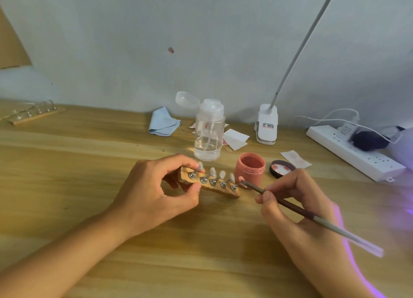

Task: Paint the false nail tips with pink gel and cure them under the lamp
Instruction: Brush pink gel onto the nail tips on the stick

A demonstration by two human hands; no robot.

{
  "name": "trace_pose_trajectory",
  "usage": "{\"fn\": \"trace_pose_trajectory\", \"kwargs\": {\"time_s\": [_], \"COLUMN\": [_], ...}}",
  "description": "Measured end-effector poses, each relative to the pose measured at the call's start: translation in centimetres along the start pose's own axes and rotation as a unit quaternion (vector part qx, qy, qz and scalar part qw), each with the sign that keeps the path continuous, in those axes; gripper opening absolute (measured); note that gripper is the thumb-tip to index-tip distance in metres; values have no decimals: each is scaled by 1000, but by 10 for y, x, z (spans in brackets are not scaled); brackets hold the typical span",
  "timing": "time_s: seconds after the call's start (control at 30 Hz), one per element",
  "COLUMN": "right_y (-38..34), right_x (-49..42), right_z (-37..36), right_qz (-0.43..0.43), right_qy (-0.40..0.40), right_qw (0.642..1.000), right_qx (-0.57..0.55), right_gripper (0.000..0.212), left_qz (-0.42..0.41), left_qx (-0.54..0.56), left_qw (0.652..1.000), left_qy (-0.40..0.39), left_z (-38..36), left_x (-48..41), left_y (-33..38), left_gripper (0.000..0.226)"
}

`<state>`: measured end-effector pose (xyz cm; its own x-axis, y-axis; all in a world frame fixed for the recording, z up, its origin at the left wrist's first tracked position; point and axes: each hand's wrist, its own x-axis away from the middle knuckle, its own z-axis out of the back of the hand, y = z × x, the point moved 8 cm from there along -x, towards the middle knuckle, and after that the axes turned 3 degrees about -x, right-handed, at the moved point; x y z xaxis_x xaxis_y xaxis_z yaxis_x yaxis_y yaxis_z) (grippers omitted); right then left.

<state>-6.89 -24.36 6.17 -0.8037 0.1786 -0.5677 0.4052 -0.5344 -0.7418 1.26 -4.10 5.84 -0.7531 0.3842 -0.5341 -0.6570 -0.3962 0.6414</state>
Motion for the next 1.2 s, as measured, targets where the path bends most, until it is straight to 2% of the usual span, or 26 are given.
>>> {"fn": "trace_pose_trajectory", "kwargs": {"time_s": [0.37,0.5,0.67,0.73,0.8,0.83,0.93,1.07,1.2], "right_y": [-1,-5,3,6,9,12,26,40,25], "right_x": [1,2,-13,-24,-38,-45,-61,-65,-59], "right_z": [4,15,27,32,34,32,19,7,18], "right_qz": [13,28,-18,-45,-56,-59,-85,-109,-62], "right_qy": [26,89,73,78,80,69,18,-21,51], "right_qw": [999,995,994,994,995,996,991,985,992], "right_qx": [15,-31,-82,-65,-24,9,104,136,100], "right_gripper": [14,18,8,13,5,2,11,12,15], "left_qz": [9,42,77,92,104,107,111,114,116], "left_qx": [8,5,-48,-49,-31,-14,32,52,36], "left_qw": [1000,998,992,989,987,987,986,984,984], "left_qy": [-7,-42,-93,-108,-118,-120,-123,-124,-129], "left_z": [-1,-6,-14,-17,-18,-18,-18,-17,-17], "left_x": [0,-1,0,1,2,1,2,1,1], "left_y": [-5,-14,-25,-29,-32,-32,-32,-33,-32], "left_gripper": [26,13,22,23,22,22,28,34,27]}}
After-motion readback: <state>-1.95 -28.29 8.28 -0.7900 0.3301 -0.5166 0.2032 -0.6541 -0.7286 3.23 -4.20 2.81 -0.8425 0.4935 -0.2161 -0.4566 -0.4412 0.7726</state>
